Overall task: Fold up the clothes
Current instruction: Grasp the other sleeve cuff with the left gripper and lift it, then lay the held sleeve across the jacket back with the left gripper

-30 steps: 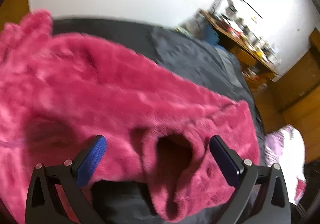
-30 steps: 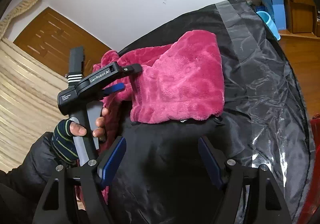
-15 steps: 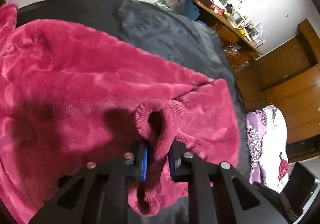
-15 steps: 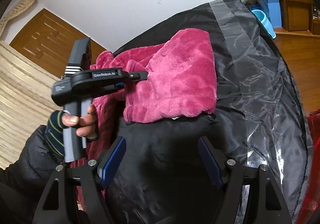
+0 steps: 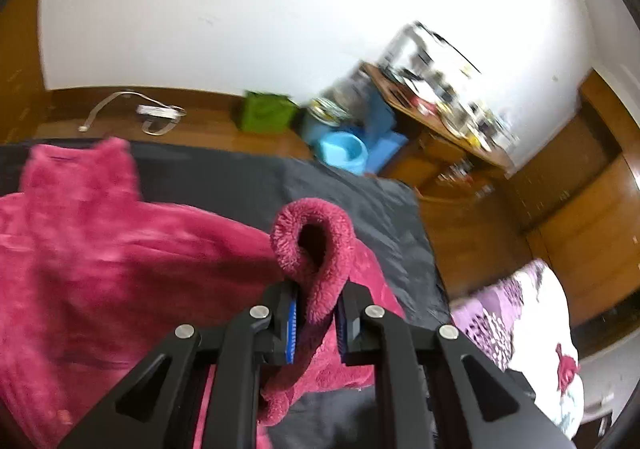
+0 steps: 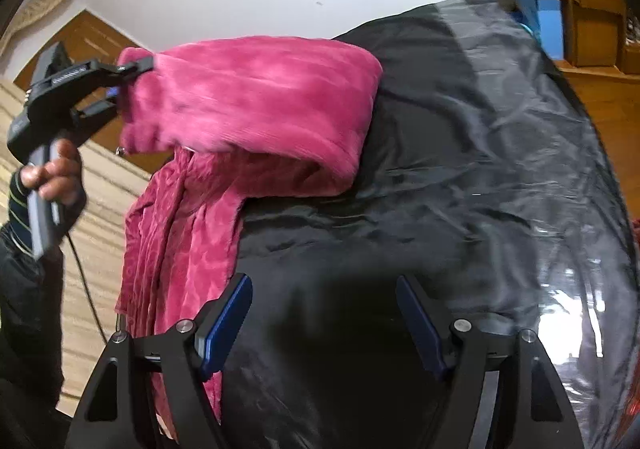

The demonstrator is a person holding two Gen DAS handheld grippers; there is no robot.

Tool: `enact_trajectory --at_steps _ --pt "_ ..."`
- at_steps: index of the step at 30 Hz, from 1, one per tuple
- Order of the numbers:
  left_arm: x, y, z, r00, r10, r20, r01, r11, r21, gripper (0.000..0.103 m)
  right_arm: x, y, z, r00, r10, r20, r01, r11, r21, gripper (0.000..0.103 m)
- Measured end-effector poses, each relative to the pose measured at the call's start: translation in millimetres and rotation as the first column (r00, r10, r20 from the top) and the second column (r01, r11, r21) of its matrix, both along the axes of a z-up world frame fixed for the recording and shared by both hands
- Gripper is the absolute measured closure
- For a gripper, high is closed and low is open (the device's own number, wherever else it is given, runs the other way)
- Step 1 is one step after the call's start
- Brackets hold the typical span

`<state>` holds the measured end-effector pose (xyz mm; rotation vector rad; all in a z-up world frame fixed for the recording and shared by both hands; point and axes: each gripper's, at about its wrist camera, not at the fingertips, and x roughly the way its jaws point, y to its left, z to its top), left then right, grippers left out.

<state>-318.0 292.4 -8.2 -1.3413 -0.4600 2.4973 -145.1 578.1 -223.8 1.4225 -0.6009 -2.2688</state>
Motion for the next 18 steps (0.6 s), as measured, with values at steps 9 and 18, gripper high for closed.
enact_trajectory --at_steps 9,18 --pt "18 -137 -10 0.985 0.171 0.011 -0.169 0.979 -0.112 0.087 -6 -65 4 0.996 0.084 0.001 -0.084 0.996 0.039 0.027" --pt "29 -245 -68 0.948 0.312 0.069 -0.29 0.931 -0.223 0.086 -8 -114 5 0.99 0.136 0.02 -0.138 0.987 0.086 0.027"
